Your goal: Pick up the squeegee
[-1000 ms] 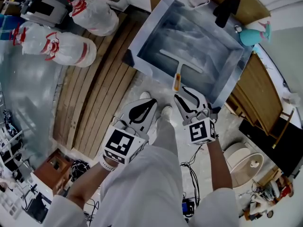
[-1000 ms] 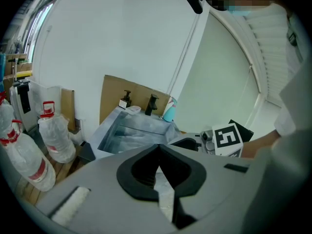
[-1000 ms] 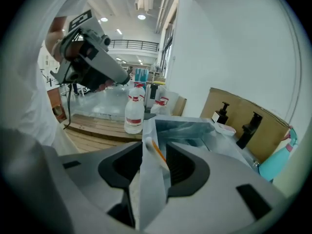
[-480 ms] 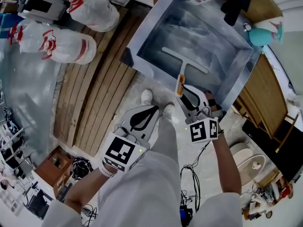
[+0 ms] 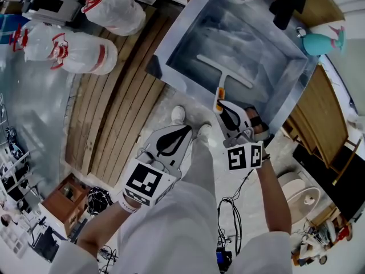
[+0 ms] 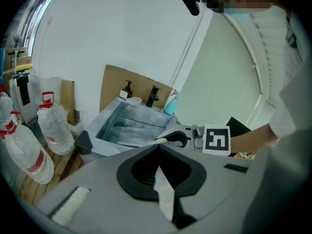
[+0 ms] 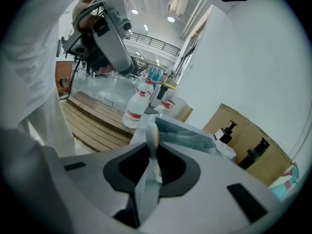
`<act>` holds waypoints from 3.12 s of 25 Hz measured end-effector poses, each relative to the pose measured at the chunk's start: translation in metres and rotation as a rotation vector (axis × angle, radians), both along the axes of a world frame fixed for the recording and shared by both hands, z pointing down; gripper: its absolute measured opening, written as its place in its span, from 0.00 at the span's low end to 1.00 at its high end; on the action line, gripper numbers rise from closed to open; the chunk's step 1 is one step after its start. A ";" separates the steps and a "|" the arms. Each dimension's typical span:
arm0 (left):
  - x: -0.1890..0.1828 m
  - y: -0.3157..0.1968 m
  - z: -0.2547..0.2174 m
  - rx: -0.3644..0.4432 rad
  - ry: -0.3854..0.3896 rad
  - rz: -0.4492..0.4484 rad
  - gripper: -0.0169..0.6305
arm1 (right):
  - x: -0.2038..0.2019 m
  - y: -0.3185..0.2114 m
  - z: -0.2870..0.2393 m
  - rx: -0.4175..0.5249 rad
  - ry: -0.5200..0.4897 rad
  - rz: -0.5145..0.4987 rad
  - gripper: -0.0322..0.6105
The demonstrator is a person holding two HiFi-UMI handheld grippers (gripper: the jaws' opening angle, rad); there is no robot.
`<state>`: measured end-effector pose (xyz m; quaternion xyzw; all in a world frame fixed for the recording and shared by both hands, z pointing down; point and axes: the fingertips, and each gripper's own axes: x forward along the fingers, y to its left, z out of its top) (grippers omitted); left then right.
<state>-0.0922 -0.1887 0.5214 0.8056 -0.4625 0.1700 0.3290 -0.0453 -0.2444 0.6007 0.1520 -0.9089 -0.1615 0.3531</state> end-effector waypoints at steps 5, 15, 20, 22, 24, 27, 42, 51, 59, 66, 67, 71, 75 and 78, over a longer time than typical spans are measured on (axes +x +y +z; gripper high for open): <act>0.004 -0.001 -0.005 0.015 -0.002 0.009 0.02 | 0.001 -0.009 -0.013 -0.035 -0.029 0.061 0.12; 0.014 -0.006 -0.028 0.072 0.002 0.028 0.02 | 0.008 -0.025 -0.078 -0.076 -0.170 0.226 0.12; 0.017 -0.007 -0.049 0.120 0.014 0.023 0.02 | 0.016 -0.019 -0.118 -0.055 -0.220 0.263 0.12; 0.016 -0.007 -0.058 0.139 0.023 0.012 0.02 | 0.021 -0.016 -0.135 -0.045 -0.237 0.285 0.12; 0.016 -0.006 -0.069 0.160 0.032 0.007 0.02 | 0.027 -0.014 -0.153 -0.039 -0.259 0.318 0.12; 0.016 -0.003 -0.086 0.200 0.032 0.028 0.02 | 0.037 -0.009 -0.184 -0.039 -0.320 0.393 0.12; 0.001 0.006 -0.155 0.314 0.055 -0.029 0.02 | 0.105 0.035 -0.266 -0.075 -0.478 0.691 0.12; 0.001 0.015 -0.172 0.347 0.056 -0.033 0.02 | 0.146 0.063 -0.258 -0.114 -0.521 0.824 0.12; 0.001 0.020 -0.178 0.361 0.051 -0.029 0.02 | 0.162 0.080 -0.255 -0.134 -0.531 0.878 0.12; 0.006 0.016 -0.180 0.372 0.050 -0.017 0.02 | 0.162 0.084 -0.247 -0.152 -0.520 0.882 0.12; 0.006 0.016 -0.179 0.372 0.048 -0.018 0.02 | 0.162 0.085 -0.246 -0.152 -0.516 0.882 0.12; 0.004 0.019 -0.178 0.370 0.045 -0.023 0.02 | 0.161 0.088 -0.244 -0.157 -0.518 0.881 0.12; 0.002 0.022 -0.179 0.372 0.053 -0.030 0.02 | 0.154 0.089 -0.247 -0.149 -0.510 0.860 0.12; 0.002 0.024 -0.179 0.370 0.052 -0.031 0.02 | 0.152 0.087 -0.249 -0.152 -0.522 0.854 0.12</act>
